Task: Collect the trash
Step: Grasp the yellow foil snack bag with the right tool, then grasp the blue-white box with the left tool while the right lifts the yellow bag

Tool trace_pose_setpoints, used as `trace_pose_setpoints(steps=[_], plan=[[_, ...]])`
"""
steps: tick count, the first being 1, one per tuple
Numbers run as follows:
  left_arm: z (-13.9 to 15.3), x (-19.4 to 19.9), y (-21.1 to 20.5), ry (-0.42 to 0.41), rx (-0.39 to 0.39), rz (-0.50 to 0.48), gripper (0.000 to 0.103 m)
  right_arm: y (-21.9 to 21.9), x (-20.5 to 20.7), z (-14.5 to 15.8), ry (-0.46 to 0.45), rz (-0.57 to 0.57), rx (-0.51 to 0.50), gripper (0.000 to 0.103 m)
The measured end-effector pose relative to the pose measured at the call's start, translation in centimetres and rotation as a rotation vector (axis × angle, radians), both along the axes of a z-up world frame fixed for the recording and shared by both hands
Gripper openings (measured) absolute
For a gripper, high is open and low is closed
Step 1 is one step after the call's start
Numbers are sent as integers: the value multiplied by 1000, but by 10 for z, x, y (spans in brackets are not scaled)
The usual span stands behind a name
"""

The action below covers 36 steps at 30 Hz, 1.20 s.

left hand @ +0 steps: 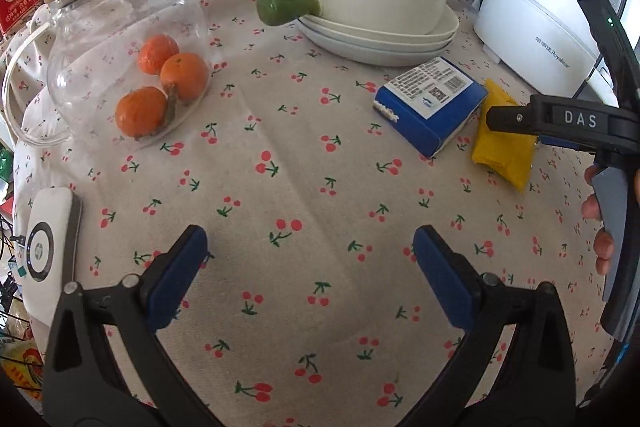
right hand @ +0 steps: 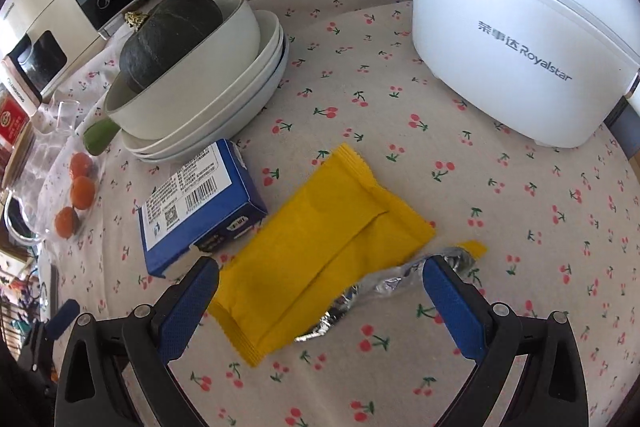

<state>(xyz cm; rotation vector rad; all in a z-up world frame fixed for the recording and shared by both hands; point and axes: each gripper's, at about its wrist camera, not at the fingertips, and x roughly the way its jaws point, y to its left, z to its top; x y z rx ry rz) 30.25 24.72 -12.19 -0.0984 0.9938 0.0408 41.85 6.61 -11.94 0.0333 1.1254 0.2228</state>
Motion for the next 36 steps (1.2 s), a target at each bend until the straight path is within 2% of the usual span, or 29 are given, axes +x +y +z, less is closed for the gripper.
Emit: trace_pose_setpoints(steps=[4,8,10,12,13,15,21,24,26,29,34,36], plan=[[0,7,-1,-11,7,-22,102,5,3,-10,-26,-19,-61,103],[5,23,-9,-47,16,-86,102,-5,-4,-11,-52,35,-78,102],[7,35,-14,-68,16,-116,102,-13,-8,-10,-61,77,-70,99],[8,46,-20,-86,25,-132,102,-22,-11,-7,-68,115,-55,87],[9,52,-24,-93,20,-147,102,-26,-12,-5,-64,133,-41,84],[10,63,-31,-105,11,-179,102,-34,-13,-2,-54,159,-36,69],[13,91,-54,-110,4,-258,101,-51,-14,2,-28,215,7,54],[8,97,-60,-77,-10,-277,93,-56,-20,2,-33,238,19,51],[1,100,-65,-51,-15,-296,82,-58,-21,2,-33,245,29,50],[0,94,-72,-62,3,-302,76,-63,-25,3,-28,252,50,44],[2,71,-71,-58,-38,-222,69,-72,-37,5,18,262,96,29],[4,56,-72,-43,-50,-186,69,-76,-45,8,36,261,110,25]])
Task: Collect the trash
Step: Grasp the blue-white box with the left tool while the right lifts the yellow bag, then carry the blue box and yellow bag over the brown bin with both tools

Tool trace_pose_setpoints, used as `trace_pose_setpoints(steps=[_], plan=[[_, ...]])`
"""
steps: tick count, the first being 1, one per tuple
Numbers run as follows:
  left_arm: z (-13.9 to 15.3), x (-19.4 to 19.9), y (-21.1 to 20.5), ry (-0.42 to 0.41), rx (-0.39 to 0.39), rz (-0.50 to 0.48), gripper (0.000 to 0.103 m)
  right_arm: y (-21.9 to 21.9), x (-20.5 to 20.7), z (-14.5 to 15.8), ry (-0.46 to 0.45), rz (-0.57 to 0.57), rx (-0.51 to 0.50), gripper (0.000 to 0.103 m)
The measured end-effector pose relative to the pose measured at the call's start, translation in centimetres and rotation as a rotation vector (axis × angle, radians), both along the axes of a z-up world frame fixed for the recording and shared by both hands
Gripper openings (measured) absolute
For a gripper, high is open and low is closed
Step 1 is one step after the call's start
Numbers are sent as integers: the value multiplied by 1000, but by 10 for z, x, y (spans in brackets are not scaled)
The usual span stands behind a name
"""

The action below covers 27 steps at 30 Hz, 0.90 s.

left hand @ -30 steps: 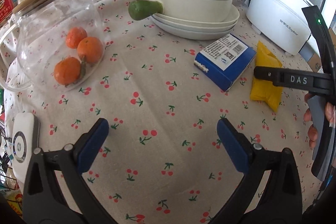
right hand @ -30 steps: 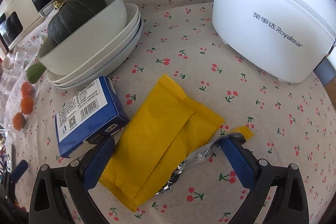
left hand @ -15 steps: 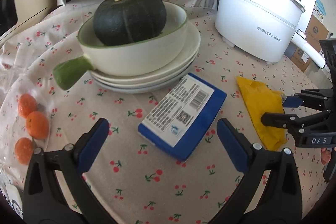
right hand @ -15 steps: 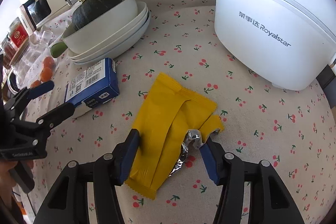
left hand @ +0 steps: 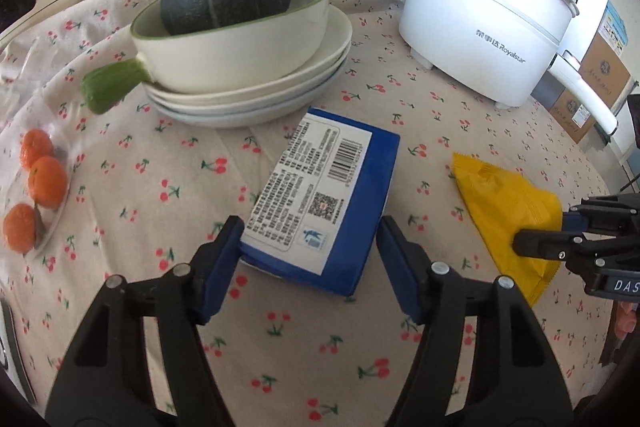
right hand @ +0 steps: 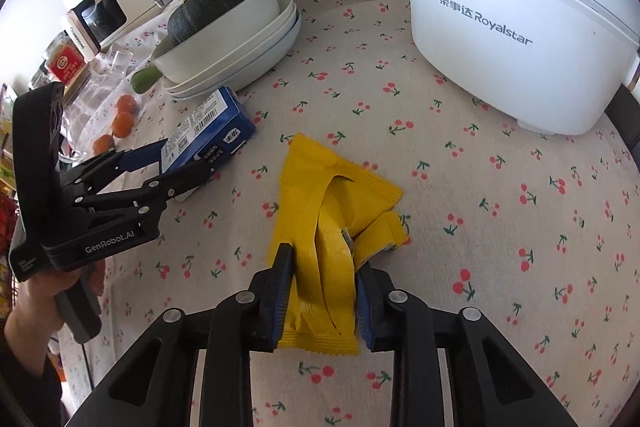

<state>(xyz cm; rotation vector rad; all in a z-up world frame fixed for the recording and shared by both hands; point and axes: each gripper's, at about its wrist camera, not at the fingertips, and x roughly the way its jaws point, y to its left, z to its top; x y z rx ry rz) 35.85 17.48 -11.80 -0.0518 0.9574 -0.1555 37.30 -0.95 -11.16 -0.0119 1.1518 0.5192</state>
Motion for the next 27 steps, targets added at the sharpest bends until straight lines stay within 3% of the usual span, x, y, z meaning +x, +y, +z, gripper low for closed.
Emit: trace_pose_setpoints(steps=[7,16,27], plan=[[25,-66,-10,18,-31,43,69,-15,-46,17,33,1,5,11],[64,-143,-36,16,-33,39,69,-54,-109,52,29,-61,48,10],[91,-214,-85,-4,-81,8,69,-129,-186,90,-7,-160,81,10]])
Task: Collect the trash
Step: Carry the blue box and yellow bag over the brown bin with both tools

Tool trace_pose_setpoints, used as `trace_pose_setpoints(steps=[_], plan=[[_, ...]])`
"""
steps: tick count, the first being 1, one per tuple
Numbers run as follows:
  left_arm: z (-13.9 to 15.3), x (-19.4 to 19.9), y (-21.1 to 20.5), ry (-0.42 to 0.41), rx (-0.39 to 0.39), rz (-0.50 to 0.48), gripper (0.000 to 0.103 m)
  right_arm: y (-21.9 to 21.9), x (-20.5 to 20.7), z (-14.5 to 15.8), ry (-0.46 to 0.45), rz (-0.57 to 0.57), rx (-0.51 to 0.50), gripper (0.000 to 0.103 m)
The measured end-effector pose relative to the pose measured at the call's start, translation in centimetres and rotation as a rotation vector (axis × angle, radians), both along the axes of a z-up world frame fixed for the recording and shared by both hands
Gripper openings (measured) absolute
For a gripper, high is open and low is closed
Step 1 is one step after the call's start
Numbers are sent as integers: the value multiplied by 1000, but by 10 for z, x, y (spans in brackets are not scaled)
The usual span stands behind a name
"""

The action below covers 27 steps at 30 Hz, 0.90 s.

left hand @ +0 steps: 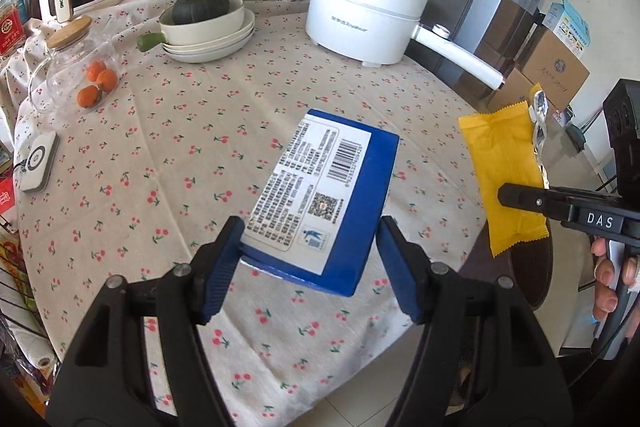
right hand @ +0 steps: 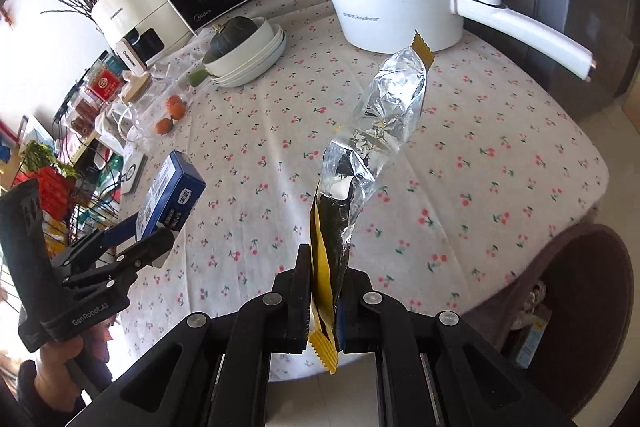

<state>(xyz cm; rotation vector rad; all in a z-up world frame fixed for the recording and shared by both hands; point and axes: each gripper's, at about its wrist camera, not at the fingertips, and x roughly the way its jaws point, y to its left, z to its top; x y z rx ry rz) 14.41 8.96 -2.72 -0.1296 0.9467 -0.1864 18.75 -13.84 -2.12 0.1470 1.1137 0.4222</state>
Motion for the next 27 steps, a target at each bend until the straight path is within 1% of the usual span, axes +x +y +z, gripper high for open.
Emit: trace_pose_setpoints(steps=[6,9,12,15,18,27], plan=[[1,-26,-34,-6,-14,-40,69,-46,-32,2,-6,-70,20,10],[1,-31,-51,-3,-51,-61,69,-67,-41,-4,2,-106,17,10],[-1,-30,-72,8,-81,-93,69,-87,-50,-6,8,-124,17,10],[-3,-31,-97,4,-63,-146,69,-106,-58,-6,1,-136,13,10],[-7,-29,-121,11,-58,-187,69,-128,-63,-12,19,-168,14,10],[-22,-18,-198,32,-87,-302,69,-187,-74,-19,30,-270,7,10]])
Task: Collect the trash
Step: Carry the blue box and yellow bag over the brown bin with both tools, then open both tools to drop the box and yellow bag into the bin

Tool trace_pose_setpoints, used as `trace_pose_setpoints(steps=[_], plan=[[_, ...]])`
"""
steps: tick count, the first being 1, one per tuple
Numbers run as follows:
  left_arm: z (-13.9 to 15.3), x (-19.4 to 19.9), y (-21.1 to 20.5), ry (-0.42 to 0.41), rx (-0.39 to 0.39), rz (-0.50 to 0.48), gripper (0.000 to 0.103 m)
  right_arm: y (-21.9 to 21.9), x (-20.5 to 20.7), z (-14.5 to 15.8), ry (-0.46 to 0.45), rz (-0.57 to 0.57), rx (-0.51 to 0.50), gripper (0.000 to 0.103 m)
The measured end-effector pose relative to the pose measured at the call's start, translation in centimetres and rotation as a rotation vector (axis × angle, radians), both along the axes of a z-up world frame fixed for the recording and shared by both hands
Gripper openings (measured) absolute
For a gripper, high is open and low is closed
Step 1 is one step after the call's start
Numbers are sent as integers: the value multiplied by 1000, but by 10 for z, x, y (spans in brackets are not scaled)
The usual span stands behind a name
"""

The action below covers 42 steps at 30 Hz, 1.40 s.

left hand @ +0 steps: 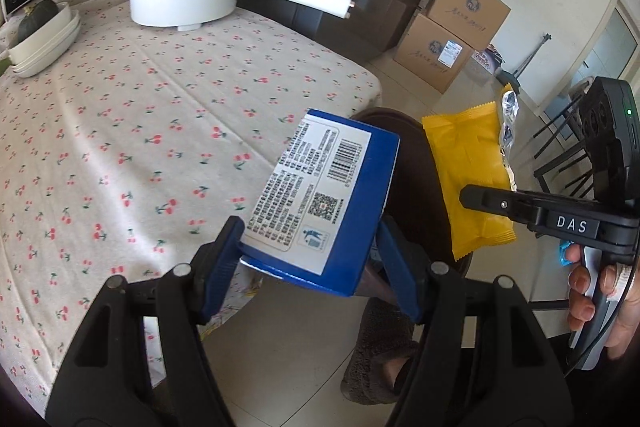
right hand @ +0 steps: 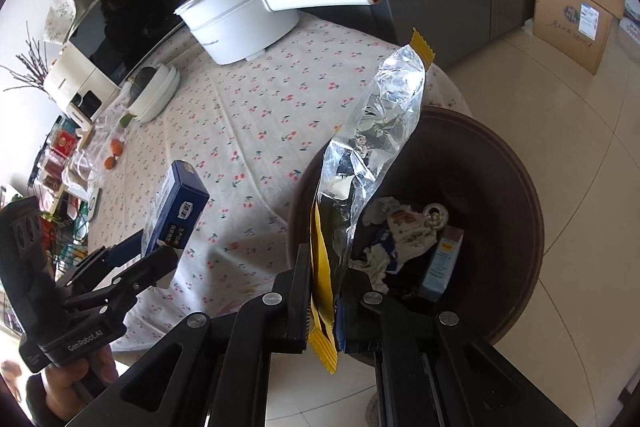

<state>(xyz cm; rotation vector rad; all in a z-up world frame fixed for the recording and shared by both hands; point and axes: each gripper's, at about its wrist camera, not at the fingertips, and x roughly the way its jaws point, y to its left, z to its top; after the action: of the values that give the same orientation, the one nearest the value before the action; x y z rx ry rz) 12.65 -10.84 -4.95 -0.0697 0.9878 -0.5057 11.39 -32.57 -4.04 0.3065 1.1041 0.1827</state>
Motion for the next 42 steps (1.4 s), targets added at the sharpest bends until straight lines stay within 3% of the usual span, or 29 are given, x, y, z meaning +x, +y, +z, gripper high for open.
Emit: trace_pose_setpoints(steps=[12,15,17,18,29,37,38,41,42], plan=[[-20,7,-68,2,-7,-123,69,-66,-6,-17,44,-95,-34,11],[-23,11,-69,23,-15,-112,81,-76,-6,-21,57,-107,-36,11],[-24,12,-67,27,4,-86,100,-79,-7,-21,60,-110,-36,11],[-23,12,-66,23,15,-77,101,-80,-6,-21,60,-112,-34,11],[-20,0,-28,30,91,-18,102,-59,6,-18,59,-76,-34,12],[-8,-11,17,21,102,47,102,-40,20,-22,77,-66,-65,12],[-6,-12,22,19,102,53,102,-38,23,-23,88,-75,-64,21],[-4,-16,35,24,105,69,102,-37,27,-27,116,-131,-69,71],[-4,-17,39,25,110,73,102,-36,27,-27,117,-148,-69,76]])
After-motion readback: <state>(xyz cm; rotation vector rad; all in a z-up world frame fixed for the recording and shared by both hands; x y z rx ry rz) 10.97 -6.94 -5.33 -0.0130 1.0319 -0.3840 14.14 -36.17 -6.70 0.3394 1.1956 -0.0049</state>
